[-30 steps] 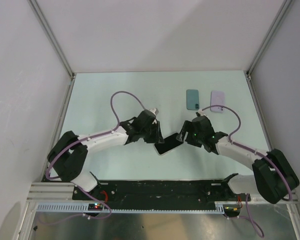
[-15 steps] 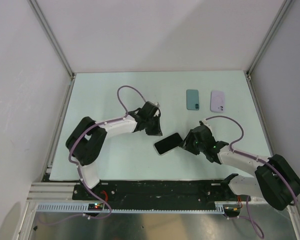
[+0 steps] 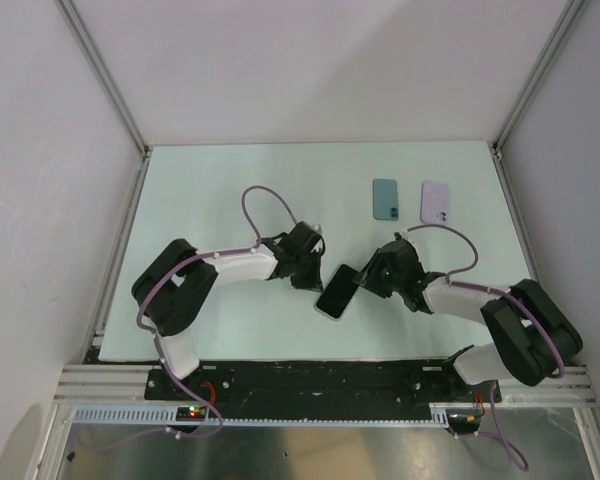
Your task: Put the phone into the phone case
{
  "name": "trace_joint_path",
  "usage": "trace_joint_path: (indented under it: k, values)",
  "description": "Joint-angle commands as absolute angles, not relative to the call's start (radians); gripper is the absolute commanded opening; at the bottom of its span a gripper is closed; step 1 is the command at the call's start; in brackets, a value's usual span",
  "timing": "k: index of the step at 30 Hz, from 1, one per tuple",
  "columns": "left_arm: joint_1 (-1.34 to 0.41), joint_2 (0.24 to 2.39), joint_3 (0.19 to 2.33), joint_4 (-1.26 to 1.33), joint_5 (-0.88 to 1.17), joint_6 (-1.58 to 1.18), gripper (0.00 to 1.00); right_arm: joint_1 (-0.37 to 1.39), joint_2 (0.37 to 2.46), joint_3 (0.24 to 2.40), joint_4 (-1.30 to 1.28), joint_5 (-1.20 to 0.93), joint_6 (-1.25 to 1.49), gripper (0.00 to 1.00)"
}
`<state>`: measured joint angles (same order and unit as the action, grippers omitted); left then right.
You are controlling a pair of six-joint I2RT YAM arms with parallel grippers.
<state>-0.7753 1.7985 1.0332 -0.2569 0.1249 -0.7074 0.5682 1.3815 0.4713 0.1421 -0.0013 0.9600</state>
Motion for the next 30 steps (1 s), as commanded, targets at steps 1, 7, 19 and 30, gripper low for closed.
trace_joint_path:
  k: [1,7,19,30]
  values:
    - [-0.824,1.724,0.981,-0.254,0.100,-0.745,0.08,0.544,1.462,0.566,0.180,-0.047,0.893,0.40]
    - [-0.823,1.594,0.903,-0.253,0.014,-0.765,0.22,0.529,1.544,0.672,0.140,-0.084,0.817,0.40]
    - [-0.850,1.493,0.872,-0.249,0.039,-0.790,0.34,0.536,1.406,0.671,-0.030,-0.120,0.745,0.47]
    - [-0.889,1.612,0.942,-0.249,0.045,-0.754,0.30,0.599,1.333,0.601,-0.057,-0.117,0.755,0.47]
